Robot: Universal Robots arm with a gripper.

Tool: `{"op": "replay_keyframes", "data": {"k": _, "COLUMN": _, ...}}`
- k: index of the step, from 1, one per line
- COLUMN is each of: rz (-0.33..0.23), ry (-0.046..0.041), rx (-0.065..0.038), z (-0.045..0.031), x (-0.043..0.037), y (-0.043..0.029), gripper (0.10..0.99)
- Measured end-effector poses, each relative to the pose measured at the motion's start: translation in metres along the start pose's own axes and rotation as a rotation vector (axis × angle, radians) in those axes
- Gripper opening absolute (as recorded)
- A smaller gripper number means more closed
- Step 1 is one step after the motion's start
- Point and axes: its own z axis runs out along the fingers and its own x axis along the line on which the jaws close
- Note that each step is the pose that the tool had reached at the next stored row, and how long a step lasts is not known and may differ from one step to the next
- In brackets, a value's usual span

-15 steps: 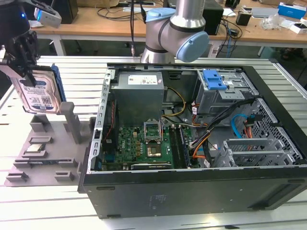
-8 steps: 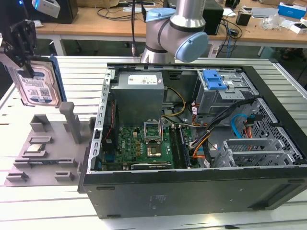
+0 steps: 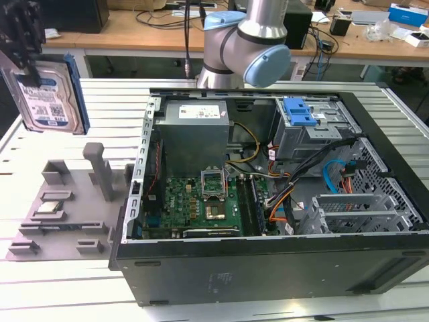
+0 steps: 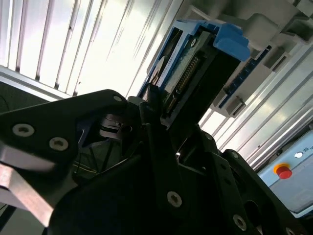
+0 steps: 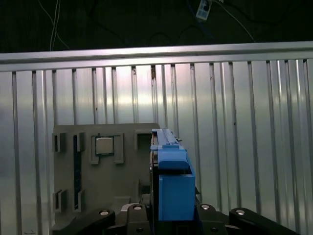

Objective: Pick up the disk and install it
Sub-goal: 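Pick up the disk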

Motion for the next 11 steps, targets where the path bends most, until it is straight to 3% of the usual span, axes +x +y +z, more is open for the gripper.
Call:
{"op": "replay_keyframes", "data": {"k": 2, "rz": 0.0, "ry": 0.0005, "rx": 0.0, "z": -0.0143, "x": -0.0024, "y": 0.0008, "gripper": 0.361}}
{"op": "replay_keyframes", "data": {"k": 11, "rz": 0.0, "ry": 0.0022, "rx": 0.0, "z": -0.0571, "x": -0.0095, "y": 0.003, "gripper": 0.361}}
